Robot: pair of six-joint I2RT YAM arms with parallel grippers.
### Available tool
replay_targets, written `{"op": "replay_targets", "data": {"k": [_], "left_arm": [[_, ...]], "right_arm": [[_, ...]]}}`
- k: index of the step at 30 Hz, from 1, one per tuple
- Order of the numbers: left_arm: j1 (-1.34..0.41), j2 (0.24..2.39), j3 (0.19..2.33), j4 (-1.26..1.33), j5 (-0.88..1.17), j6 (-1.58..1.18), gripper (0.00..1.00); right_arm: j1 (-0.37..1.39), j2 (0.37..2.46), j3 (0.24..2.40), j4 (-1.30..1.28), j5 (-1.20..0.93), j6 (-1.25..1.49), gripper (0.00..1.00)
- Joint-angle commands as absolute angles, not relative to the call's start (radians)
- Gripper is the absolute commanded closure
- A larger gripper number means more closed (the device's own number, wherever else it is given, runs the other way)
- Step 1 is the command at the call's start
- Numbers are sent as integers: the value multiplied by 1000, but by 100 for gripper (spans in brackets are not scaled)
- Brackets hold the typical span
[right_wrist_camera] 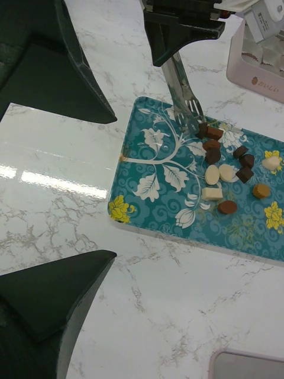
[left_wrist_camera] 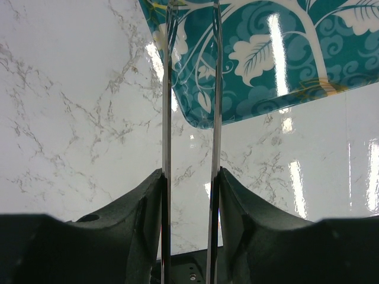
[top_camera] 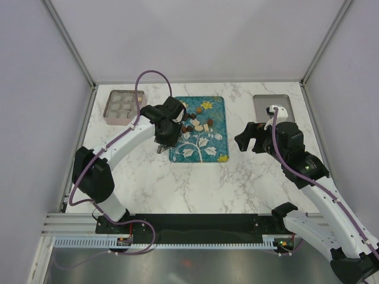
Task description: Pack the chocolate
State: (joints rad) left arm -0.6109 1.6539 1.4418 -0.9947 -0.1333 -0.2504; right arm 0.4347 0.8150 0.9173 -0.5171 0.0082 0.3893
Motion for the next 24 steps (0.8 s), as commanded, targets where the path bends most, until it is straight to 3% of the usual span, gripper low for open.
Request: {"op": "replay_targets", "data": {"k": [1, 9, 10, 24], "left_arm": [[-612, 1618, 1442, -979, -155, -275, 53], [-611, 1664, 1454, -971, -156, -279, 52], [-609, 1669, 1459, -927, -202, -273, 47], [-606, 1726, 1520, -925, -224, -268, 45]], "right_arm": [[434, 799, 948, -505, 11, 394, 4], [434, 795, 943, -505, 23, 390, 4], [434, 796, 943, -505, 25, 388, 4], [434, 801, 934, -499, 34, 382, 4]]}}
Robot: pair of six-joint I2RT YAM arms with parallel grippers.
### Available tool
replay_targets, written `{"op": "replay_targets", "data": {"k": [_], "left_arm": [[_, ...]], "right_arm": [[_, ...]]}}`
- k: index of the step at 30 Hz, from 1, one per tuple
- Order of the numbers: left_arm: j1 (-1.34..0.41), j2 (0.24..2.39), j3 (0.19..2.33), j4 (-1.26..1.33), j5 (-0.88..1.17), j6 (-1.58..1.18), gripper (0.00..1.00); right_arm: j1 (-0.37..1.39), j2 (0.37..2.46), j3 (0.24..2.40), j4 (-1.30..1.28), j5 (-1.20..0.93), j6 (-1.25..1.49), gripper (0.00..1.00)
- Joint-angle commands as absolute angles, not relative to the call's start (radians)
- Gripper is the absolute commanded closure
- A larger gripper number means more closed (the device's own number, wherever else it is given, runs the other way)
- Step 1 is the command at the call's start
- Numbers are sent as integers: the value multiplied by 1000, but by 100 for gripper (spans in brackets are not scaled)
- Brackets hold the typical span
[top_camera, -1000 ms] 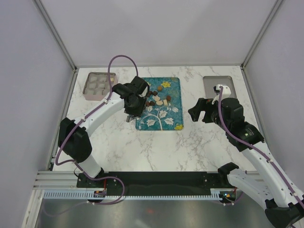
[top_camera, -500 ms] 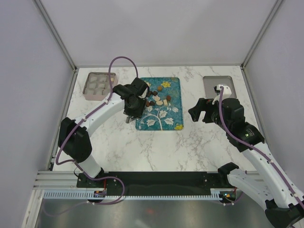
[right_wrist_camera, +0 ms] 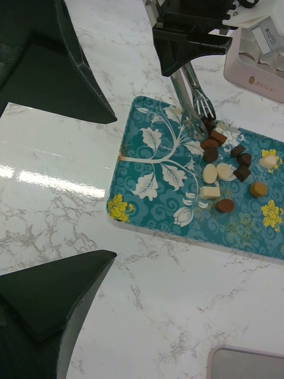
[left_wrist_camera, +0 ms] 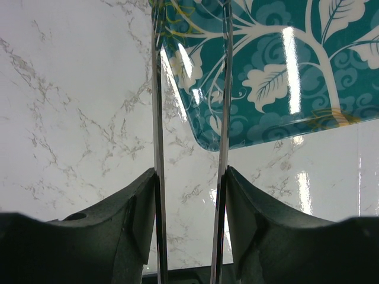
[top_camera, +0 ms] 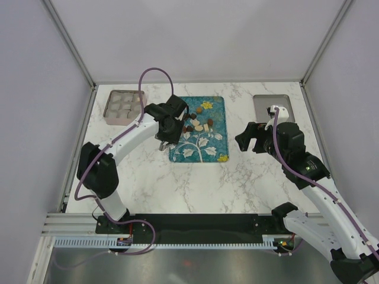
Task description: Pack the chocolate
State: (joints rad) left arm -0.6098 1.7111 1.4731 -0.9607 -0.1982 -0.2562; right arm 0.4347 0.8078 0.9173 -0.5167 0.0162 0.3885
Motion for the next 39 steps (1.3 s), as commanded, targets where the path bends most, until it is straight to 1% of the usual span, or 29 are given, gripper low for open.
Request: {"op": "replay_targets", "data": {"k": [1, 9, 16, 21, 28, 34, 39], "left_arm": [[-607, 1729, 1525, -923, -224, -268, 45], [-603, 1764, 1552, -923, -225, -259, 45], [-601, 1770, 1555, -925, -222, -253, 54], [-601, 1764, 1554, -927, -222, -249, 55], [-601, 1753, 1572, -957, -221, -248, 62], [-601, 1694, 1598, -997, -229, -258, 68], [-601, 1641, 1652, -1041, -241, -255, 69]], "right_arm": [[434, 801, 934, -499, 34, 379, 4], [434, 793, 933, -497, 38, 377, 4], [434, 790, 931, -497, 48, 371, 3], [434, 793, 933, -497, 48, 371, 3], [434, 796, 937, -499, 46, 376, 4], [434, 790, 936, -497, 41, 383, 3], [434, 787, 934, -495, 34, 388, 3]]}}
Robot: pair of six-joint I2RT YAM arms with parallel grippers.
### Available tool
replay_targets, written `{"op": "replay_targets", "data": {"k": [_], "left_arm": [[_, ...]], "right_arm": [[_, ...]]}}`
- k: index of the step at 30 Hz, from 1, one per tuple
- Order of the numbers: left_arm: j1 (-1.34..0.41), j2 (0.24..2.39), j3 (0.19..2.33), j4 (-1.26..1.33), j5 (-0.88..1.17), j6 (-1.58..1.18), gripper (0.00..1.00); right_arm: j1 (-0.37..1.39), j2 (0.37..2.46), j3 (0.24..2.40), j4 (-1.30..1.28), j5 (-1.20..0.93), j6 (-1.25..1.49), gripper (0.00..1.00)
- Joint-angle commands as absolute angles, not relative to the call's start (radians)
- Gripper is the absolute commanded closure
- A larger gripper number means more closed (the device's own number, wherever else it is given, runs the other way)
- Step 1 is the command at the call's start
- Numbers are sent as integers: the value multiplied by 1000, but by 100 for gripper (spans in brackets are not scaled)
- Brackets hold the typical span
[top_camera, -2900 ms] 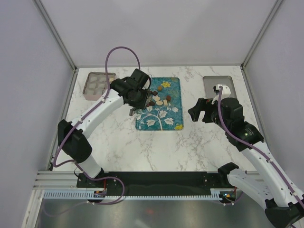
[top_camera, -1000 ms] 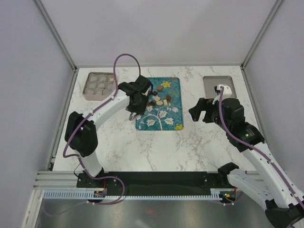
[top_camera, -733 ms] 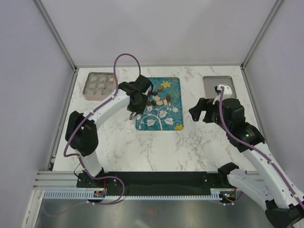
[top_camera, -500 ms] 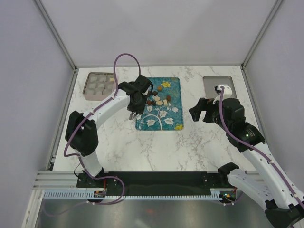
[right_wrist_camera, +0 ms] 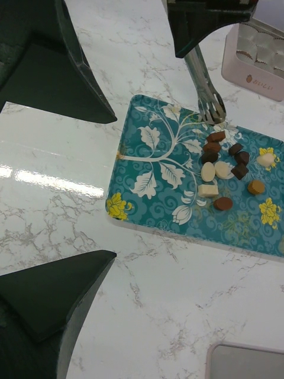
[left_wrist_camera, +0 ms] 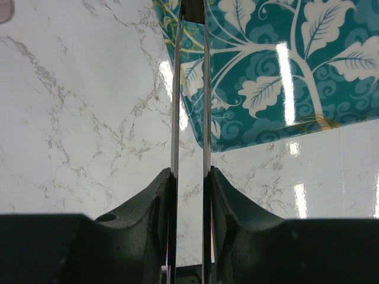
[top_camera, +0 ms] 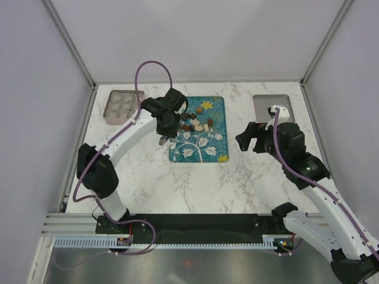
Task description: Pack the chocolate
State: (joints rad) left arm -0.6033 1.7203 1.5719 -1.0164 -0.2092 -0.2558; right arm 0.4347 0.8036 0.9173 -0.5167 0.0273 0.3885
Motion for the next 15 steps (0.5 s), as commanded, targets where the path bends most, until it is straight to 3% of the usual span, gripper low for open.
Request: {"op": "replay_targets", "data": {"k": [1, 7, 15], "left_arm": [[-600, 1641, 1666, -1046, -244, -252, 70], [-482, 1719, 1824, -1051, -259, -213, 72], [-141, 1877, 2095, -1014, -121, -212, 72]], "right_arm": [[434, 785, 934, -495, 34, 388, 3], [434, 790, 936, -488, 26, 390, 3], [434, 799, 927, -471, 9, 391, 4]]}}
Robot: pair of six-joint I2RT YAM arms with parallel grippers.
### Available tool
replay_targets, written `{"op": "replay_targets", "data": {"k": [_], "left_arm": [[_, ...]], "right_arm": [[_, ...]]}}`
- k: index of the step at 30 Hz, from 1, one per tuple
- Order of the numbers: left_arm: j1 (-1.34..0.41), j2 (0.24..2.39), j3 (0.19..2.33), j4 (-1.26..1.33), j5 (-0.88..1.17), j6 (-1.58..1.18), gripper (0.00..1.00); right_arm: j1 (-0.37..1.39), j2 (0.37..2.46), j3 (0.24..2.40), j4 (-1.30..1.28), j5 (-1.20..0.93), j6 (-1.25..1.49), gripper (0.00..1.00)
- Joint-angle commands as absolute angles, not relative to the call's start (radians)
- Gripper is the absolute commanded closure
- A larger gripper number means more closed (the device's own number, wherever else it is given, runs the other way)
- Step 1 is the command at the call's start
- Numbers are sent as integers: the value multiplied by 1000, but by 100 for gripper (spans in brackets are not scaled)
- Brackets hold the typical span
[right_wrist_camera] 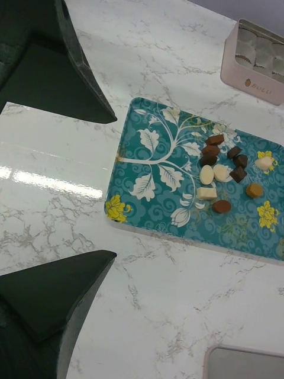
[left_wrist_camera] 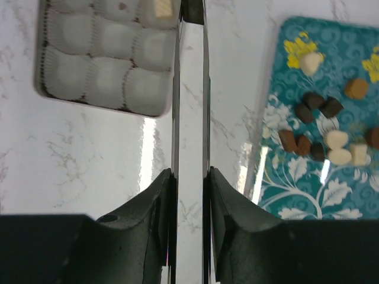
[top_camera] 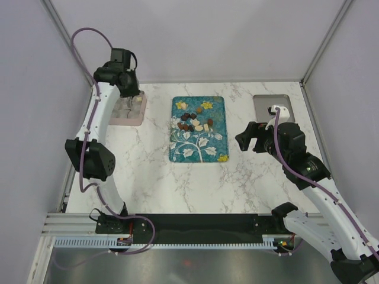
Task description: Pack the chocolate
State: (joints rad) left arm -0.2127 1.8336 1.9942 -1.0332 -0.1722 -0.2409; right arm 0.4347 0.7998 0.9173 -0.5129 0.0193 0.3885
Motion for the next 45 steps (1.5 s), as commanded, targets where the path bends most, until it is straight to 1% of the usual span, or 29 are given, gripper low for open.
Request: {"op": "replay_targets", "data": {"k": [1, 5, 10, 11, 19, 24, 30, 32, 33, 35, 39, 45], "left_arm": [[-121, 1893, 2114, -1009, -112, -215, 71], [-39, 1985, 2177, -999, -109, -218, 70], [-3, 2068, 2209, -989, -114, -207, 70], [27, 2077, 2212, -983, -104, -203, 70], [37, 2166, 2224, -950, -144, -152, 67], [44, 2207, 2230, -934, -118, -143, 66], [43, 2224, 2229, -930, -115, -140, 63], [44, 2224, 2229, -930, -124, -137, 60], [44, 2224, 2229, -930, -126, -135, 57], [44, 2221, 2230, -930, -127, -130, 55], [43, 2207, 2229, -928, -124, -121, 53], [37, 2157, 2217, -931, -112, -123, 53]], "right_arm": [[434, 802, 925, -466, 9, 393, 3], [434, 824, 927, -456, 2, 393, 3], [434, 844, 931, -445, 14, 383, 3], [434, 847, 930, -443, 15, 382, 3], [434, 876, 917, -417, 14, 383, 3], [434, 884, 911, -411, 17, 380, 3], [434, 890, 905, -407, 31, 374, 3], [434, 894, 904, -405, 31, 374, 3], [434, 896, 904, -403, 31, 374, 3], [434, 897, 900, -400, 31, 373, 3], [434, 897, 900, -397, 29, 374, 3], [434, 882, 897, -400, 31, 377, 3]]}}
